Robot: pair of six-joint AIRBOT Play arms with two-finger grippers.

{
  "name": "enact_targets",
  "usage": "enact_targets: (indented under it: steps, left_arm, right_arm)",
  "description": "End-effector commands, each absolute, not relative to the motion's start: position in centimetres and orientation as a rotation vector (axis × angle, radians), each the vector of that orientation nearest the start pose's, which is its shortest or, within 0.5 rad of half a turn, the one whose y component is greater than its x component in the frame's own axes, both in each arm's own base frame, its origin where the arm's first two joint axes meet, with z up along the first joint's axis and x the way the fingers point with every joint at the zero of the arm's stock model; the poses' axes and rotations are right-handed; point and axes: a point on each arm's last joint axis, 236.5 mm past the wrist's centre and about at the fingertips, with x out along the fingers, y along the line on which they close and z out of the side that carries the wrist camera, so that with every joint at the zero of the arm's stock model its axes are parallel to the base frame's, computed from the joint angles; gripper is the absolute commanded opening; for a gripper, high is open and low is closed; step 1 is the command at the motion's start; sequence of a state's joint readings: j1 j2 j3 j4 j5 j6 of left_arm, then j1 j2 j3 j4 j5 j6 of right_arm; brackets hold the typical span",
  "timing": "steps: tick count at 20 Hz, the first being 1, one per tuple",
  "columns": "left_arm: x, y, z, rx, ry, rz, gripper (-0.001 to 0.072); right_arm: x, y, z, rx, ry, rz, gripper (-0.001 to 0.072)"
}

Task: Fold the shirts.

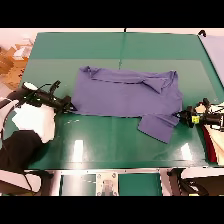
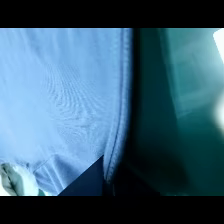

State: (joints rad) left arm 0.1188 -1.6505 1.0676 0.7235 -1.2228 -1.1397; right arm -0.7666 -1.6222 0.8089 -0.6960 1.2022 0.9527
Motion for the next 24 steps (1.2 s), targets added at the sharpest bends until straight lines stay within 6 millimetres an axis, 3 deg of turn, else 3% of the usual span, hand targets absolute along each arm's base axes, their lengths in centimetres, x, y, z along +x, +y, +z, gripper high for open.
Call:
enact_targets:
  steps: [1, 2, 3, 4, 5, 7, 8, 10, 12, 13, 15, 17, 18, 21, 24]
  left_arm:
    - [37.9, -13.5, -4.9, -0.686, 1.419, -0.647, 0.0019]
    - [39.1, -13.5, -2.2, -0.648, 1.355, -0.673, 0.0019]
    - [40.4, -13.4, 1.8, -0.593, 1.257, -0.696, 0.0019]
    - [41.5, -13.4, 6.6, -0.545, 1.146, -0.713, 0.0019]
    - [42.1, -13.6, 12.6, -0.479, 1.007, -0.744, 0.0019]
    - [41.1, -14.0, 25.0, -0.359, 0.722, -0.780, 0.0020]
    - [39.7, -14.1, 30.7, -0.286, 0.581, -0.783, 0.0020]
    - [34.9, -14.4, 41.7, -0.157, 0.297, -0.773, 0.0020]
    - [28.2, -14.8, 50.8, -0.060, 0.029, -0.749, 0.0021]
    - [25.1, -14.9, 53.7, -0.024, -0.068, -0.735, 0.0021]
    - [20.2, -14.9, 57.2, 0.025, -0.208, -0.700, 0.0021]
    - [18.7, -13.9, 57.7, 0.044, -0.229, -0.629, 0.0021]
    - [18.8, -13.3, 57.4, 0.049, -0.214, -0.593, 0.0021]
    - [21.5, -10.4, 55.2, 0.039, -0.111, -0.458, 0.0021]
    - [27.3, -9.4, 49.8, -0.016, 0.059, -0.443, 0.0021]
  right_arm:
    - [33.3, -5.6, -8.6, 1.149, 1.180, 0.264, 0.0017]
    - [35.1, -6.0, -5.2, 1.131, 1.092, 0.303, 0.0017]
    - [36.6, -6.6, -1.1, 1.094, 1.002, 0.339, 0.0016]
    - [38.2, -7.1, 4.2, 1.043, 0.900, 0.371, 0.0017]
    - [39.3, -7.4, 10.2, 0.978, 0.784, 0.407, 0.0017]
    - [39.5, -6.5, 22.6, 0.831, 0.552, 0.459, 0.0017]
    - [38.7, -5.3, 28.6, 0.760, 0.439, 0.489, 0.0016]
    - [35.4, -2.4, 39.7, 0.619, 0.214, 0.519, 0.0016]
    - [30.9, 0.4, 48.0, 0.446, 0.021, 0.480, 0.0017]
    - [28.6, 1.9, 51.2, 0.359, -0.065, 0.455, 0.0017]
    - [24.8, 4.6, 55.3, 0.250, -0.197, 0.410, 0.0017]
    - [22.5, 5.8, 57.5, 0.189, -0.295, 0.348, 0.0017]
    - [22.2, 5.8, 57.5, 0.172, -0.297, 0.317, 0.0017]
    - [23.5, 3.2, 55.1, 0.204, -0.200, 0.200, 0.0017]
    - [26.4, -0.2, 51.0, 0.315, -0.107, 0.173, 0.0016]
